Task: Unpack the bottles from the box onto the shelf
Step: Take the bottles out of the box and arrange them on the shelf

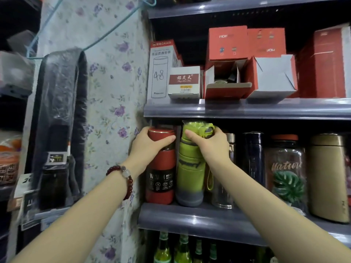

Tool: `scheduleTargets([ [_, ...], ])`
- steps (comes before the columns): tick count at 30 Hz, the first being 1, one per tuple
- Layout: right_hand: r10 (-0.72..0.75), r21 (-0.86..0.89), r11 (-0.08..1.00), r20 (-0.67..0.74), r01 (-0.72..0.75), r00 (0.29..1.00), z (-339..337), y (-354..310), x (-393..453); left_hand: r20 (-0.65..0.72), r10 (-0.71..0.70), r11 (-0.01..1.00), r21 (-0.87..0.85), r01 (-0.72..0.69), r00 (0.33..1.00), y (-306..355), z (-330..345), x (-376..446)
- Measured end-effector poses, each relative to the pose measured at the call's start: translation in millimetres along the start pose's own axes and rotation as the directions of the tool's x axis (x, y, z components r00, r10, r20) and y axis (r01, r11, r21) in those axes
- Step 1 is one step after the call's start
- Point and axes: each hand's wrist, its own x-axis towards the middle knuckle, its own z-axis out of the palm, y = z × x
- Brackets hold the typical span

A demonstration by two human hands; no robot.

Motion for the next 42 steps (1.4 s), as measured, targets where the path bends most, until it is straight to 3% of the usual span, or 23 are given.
scheduleTargets([
  [4, 0.004, -0.092, 0.996, 0.041, 0.0, 0.999, 10, -4, 8, 0.002, -0.035, 0.999, 0.007, 0.035, 0.999, -8, 7, 9],
  [12, 0.072, -0.215, 0.974, -0.018, -0.074, 0.997, 12, 0, 24, 0.044, -0.058, 0.998, 0.041, 0.056, 0.997, -23, 21, 16],
  [23, 0.037, -0.155, 0.987, 0.044, -0.03, 0.998, 10, 12, 11, 0.067, -0.035, 0.996, 0.081, 0.03, 0.997, -31, 21, 10],
  [30, 0.09, -0.143, 0.987, 0.135, -0.071, 0.987, 13, 17, 22, 0.075, -0.018, 0.993, 0.118, 0.009, 0.997, -38, 19, 3],
  [33, 0.047, -0.17, 0.985, 0.114, -0.027, 0.992, 17, 21, 15, 0.077, -0.026, 0.987, 0.157, 0.013, 0.997, -49, 16, -7],
  [39, -0.212, -0.31, 0.924, 0.076, 0.225, 0.974, 5, 32, -34, 0.099, -0.044, 0.971, 0.238, 0.019, 0.994, -67, 3, -53],
  [42, -0.149, -0.332, 0.929, 0.072, 0.165, 0.986, -2, 52, -63, 0.079, -0.048, 0.958, 0.286, 0.023, 0.996, -75, 2, -69],
])
